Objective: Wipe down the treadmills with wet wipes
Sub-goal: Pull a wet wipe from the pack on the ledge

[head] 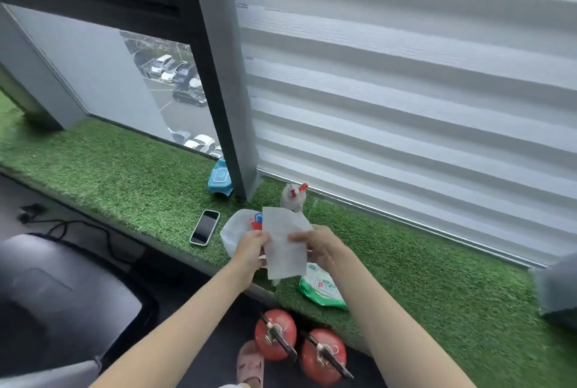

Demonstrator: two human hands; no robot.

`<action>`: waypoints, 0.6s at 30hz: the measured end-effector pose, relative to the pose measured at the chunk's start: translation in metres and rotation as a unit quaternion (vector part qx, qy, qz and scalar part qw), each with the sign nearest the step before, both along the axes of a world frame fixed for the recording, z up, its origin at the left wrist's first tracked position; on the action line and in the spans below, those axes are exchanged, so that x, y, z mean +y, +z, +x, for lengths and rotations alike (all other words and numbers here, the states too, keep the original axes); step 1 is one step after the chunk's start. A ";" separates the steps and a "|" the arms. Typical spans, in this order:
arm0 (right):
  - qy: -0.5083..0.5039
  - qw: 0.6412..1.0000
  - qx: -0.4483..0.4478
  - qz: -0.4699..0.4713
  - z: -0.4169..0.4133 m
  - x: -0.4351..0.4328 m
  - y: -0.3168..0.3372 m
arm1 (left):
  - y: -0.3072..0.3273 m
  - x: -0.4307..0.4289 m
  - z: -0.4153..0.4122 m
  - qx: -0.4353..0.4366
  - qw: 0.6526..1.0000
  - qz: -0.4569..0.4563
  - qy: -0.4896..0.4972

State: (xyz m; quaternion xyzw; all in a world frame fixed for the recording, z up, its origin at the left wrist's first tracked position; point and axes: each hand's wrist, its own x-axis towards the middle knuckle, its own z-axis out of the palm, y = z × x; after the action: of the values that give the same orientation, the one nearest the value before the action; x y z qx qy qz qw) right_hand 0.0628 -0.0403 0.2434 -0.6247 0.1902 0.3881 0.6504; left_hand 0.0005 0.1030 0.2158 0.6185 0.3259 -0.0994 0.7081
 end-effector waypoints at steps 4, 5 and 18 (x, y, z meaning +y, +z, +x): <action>0.017 0.999 0.033 0.030 -0.033 -0.031 0.014 | 0.031 -0.017 -0.039 -0.043 0.980 -0.151 0.122; 0.022 0.999 0.022 0.033 -0.040 -0.037 0.019 | 0.037 -0.022 -0.049 -0.053 0.977 -0.161 0.131; 0.209 0.966 -0.043 0.146 -0.133 0.021 0.073 | 0.095 -0.005 -0.192 -0.012 0.949 0.233 0.213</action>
State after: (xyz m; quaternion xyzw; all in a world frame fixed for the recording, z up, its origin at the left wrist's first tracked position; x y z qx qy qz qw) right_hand -0.0707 -0.0191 0.3167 -0.5647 -0.0314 0.5122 0.6464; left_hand -0.1912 0.0983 0.3105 0.6839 0.4555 0.1397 0.5525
